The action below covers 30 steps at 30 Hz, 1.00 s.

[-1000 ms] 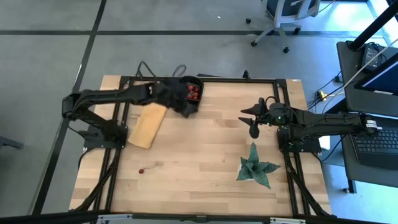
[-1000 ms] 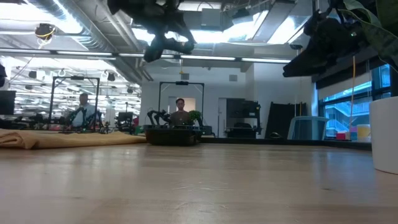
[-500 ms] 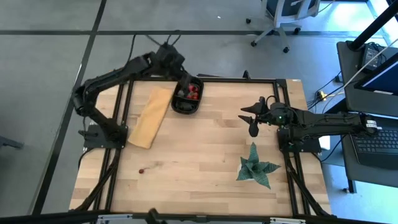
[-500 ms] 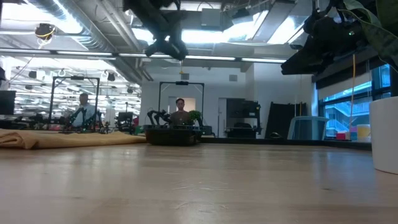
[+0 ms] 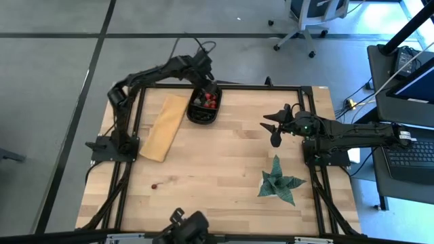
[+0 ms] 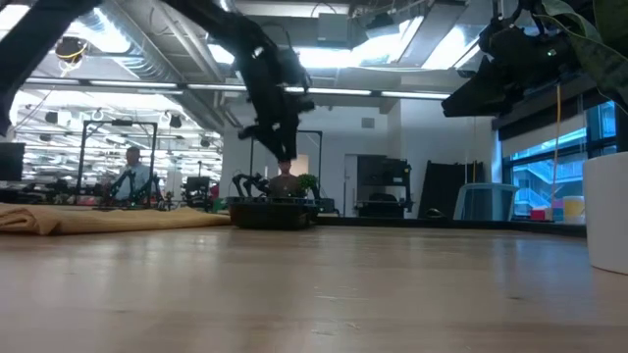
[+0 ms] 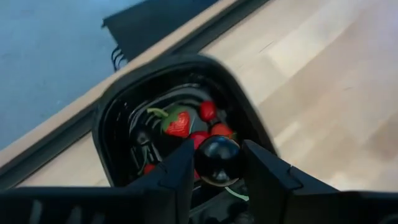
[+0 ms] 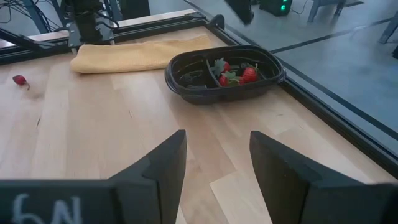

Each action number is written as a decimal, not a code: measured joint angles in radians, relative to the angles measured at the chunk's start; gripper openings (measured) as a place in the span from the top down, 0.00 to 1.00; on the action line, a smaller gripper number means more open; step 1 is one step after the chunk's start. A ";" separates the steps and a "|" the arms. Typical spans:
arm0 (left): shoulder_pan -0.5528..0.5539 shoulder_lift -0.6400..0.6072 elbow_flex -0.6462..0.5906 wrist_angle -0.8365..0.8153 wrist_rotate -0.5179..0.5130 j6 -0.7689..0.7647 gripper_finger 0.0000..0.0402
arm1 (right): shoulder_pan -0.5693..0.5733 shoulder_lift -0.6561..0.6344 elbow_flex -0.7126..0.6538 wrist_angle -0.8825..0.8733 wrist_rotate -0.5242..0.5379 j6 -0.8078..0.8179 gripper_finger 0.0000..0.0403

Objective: Pick and placing Produce into tupperware
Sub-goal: Put the black cherry into the black bin

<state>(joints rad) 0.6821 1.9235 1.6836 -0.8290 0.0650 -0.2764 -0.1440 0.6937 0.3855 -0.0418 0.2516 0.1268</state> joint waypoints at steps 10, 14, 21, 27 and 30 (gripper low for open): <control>-0.038 0.140 0.001 -0.001 -0.112 0.001 0.71 | -0.009 0.000 0.000 -0.002 0.000 -0.007 0.56; -0.050 0.173 0.001 -0.002 -0.140 0.001 0.71 | -0.022 0.000 0.000 -0.002 0.001 -0.008 0.56; -0.057 0.184 0.001 0.003 -0.126 0.002 0.71 | -0.044 0.000 0.000 -0.003 0.001 -0.008 0.56; -0.058 0.184 0.001 0.000 -0.126 0.001 0.71 | -0.051 0.000 0.000 -0.005 0.001 -0.007 0.56; -0.061 0.184 0.001 -0.001 -0.125 0.025 0.71 | -0.051 0.000 0.000 -0.005 0.001 -0.008 0.56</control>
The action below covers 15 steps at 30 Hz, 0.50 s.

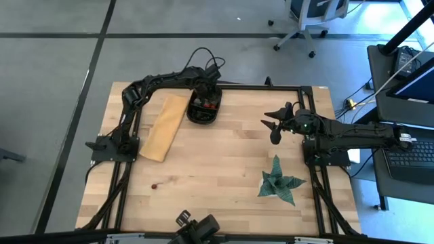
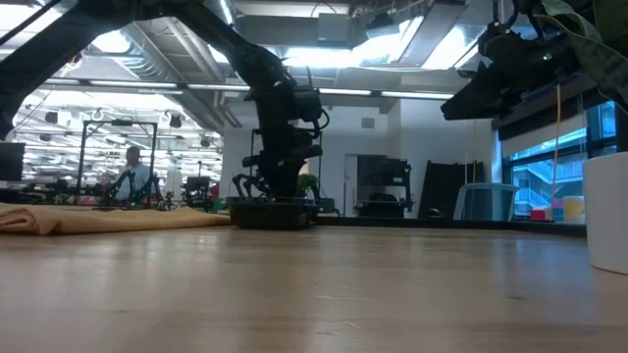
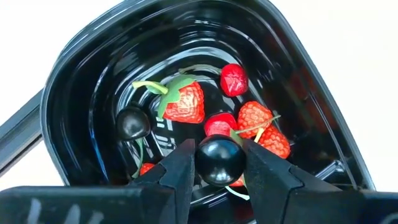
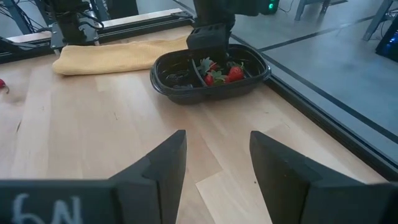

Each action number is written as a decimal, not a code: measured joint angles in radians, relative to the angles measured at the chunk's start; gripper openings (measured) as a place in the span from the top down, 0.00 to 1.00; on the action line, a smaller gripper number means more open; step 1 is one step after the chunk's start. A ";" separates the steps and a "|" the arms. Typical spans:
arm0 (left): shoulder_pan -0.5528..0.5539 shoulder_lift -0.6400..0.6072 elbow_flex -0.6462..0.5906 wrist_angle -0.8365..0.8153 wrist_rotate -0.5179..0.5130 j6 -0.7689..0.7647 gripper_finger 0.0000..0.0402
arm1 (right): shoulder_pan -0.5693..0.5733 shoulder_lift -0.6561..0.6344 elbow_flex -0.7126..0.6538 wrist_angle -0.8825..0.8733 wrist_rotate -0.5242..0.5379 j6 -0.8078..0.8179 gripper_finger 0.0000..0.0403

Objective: Pick and placing Produce into tupperware
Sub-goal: Put the black cherry into the black bin

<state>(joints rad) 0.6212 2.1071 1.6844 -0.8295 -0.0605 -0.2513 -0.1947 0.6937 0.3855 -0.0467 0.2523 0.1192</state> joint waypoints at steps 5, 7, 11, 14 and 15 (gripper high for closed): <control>0.000 0.000 0.000 0.001 0.000 0.002 0.69 | 0.000 0.000 0.000 0.000 0.000 0.000 0.56; 0.000 0.000 0.000 0.004 0.000 0.000 0.66 | 0.000 0.000 0.000 0.000 0.000 0.000 0.56; 0.000 0.000 0.000 0.004 0.000 -0.001 0.57 | 0.000 0.000 0.000 0.000 0.000 0.000 0.56; 0.000 0.000 0.000 0.004 0.000 -0.003 0.50 | 0.000 0.000 0.000 0.000 0.000 0.001 0.56; 0.000 0.000 0.000 0.004 0.000 -0.007 0.48 | 0.000 0.000 0.000 0.000 0.000 0.001 0.56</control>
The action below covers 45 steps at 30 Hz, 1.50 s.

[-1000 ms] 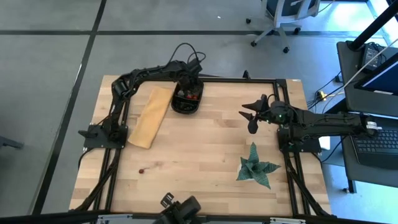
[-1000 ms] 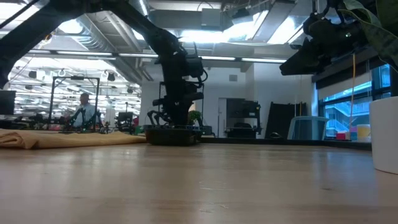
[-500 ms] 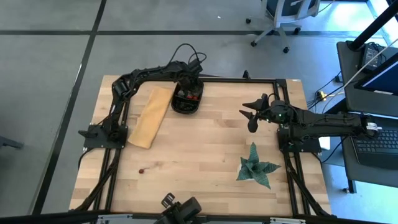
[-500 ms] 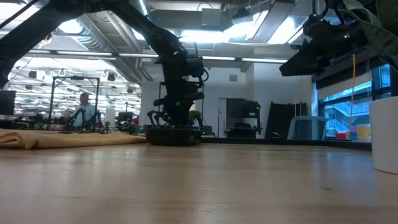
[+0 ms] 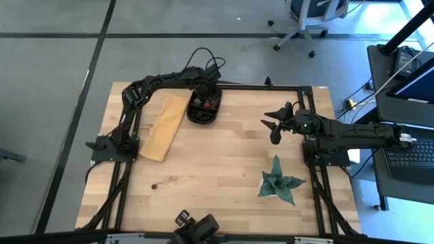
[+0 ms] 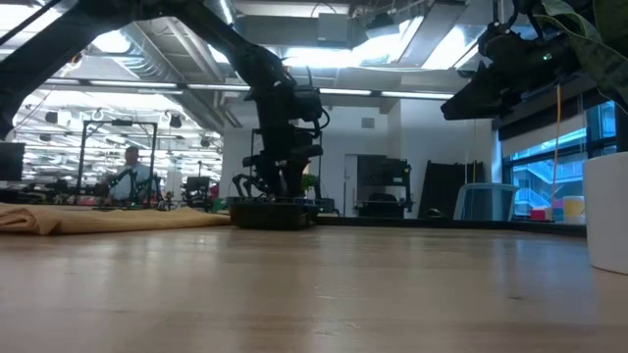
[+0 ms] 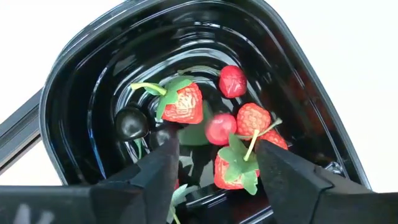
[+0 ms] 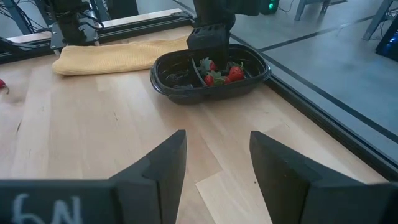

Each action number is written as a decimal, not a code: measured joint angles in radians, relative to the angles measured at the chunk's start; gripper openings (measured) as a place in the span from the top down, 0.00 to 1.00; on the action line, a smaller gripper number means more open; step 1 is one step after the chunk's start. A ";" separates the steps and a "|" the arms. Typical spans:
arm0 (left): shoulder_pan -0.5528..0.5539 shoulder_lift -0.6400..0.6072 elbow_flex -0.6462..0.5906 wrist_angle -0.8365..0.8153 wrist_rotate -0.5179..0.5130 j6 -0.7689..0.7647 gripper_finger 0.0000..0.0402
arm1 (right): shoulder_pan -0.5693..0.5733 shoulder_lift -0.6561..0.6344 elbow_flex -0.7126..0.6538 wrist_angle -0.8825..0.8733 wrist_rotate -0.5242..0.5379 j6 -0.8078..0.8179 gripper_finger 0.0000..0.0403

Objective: Pick and placing Produce into tupperware
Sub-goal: Put the black cherry into the black bin, then put the red cherry into the black bin

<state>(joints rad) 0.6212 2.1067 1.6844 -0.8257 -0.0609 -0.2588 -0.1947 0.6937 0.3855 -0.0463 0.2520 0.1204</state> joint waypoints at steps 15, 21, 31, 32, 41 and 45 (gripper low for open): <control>-0.012 -0.436 0.001 -0.018 -0.027 0.032 0.44 | 0.000 0.000 0.000 0.000 0.000 -0.005 0.56; -0.060 -0.663 0.002 -0.164 0.128 0.034 0.44 | 0.000 0.000 0.000 0.000 0.000 -0.020 0.56; -0.330 -0.846 0.002 -0.574 0.227 -0.051 0.44 | 0.000 0.000 0.000 0.000 0.000 -0.024 0.56; -0.371 -0.847 0.002 -0.610 0.228 -0.091 0.44 | 0.000 0.000 0.000 0.000 0.000 -0.024 0.56; -0.695 -0.818 -0.037 -0.737 0.095 -0.678 0.44 | 0.000 0.000 0.000 0.000 0.000 0.006 0.56; -0.814 -0.793 -0.120 -0.743 0.078 -0.939 0.44 | 0.000 0.000 0.000 0.003 -0.001 0.010 0.56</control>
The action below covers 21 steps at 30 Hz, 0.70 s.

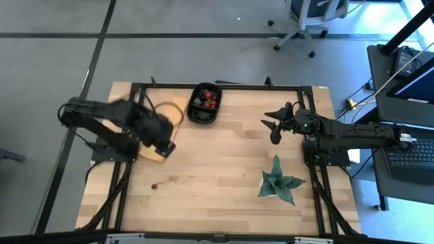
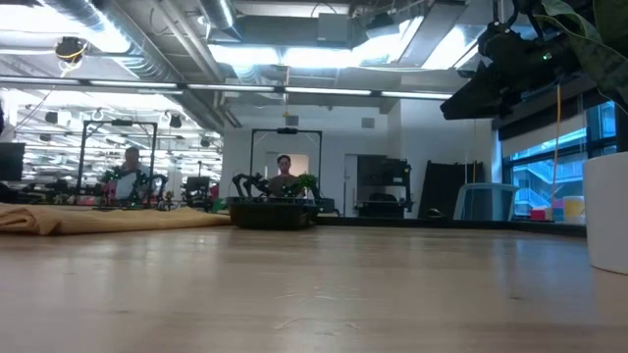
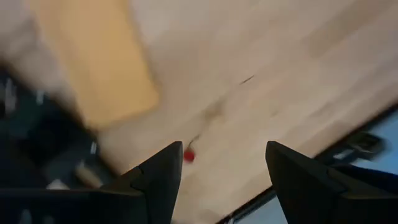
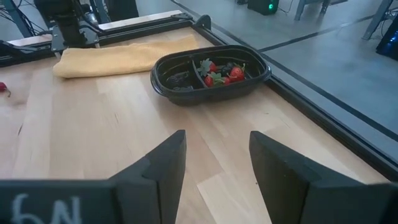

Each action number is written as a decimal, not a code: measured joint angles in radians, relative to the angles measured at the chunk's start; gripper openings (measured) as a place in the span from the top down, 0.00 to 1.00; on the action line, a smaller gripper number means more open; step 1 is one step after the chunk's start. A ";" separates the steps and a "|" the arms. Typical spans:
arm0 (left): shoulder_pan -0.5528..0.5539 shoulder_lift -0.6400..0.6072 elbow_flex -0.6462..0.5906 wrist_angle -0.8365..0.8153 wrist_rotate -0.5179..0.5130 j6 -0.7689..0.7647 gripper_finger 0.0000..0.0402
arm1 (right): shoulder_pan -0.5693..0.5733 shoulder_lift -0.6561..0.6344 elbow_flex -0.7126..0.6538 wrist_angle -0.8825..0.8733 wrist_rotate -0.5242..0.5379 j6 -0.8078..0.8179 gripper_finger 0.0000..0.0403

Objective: Pick and placing Produce into tupperware
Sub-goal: Put the red cherry into the black bin

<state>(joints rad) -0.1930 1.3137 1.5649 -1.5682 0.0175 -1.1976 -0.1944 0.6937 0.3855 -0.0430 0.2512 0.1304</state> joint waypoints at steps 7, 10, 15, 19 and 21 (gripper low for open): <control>-0.175 0.009 -0.270 0.033 0.141 -0.316 0.47 | 0.000 0.000 0.000 0.002 0.000 0.003 0.56; -0.234 0.009 -0.375 0.127 0.143 -0.406 0.47 | 0.000 0.000 0.000 0.002 0.000 0.003 0.56; -0.308 0.010 -0.503 0.331 0.127 -0.515 0.47 | 0.000 0.000 0.000 0.002 0.000 0.003 0.56; -0.356 0.012 -0.585 0.432 0.125 -0.612 0.47 | 0.000 0.000 0.000 0.002 0.000 0.003 0.56; -0.376 0.018 -0.619 0.466 0.125 -0.630 0.47 | 0.000 0.000 0.000 0.001 0.000 0.003 0.56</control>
<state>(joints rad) -0.5691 1.3318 0.9463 -1.1018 0.1426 -1.8275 -0.1944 0.6937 0.3855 -0.0416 0.2512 0.1337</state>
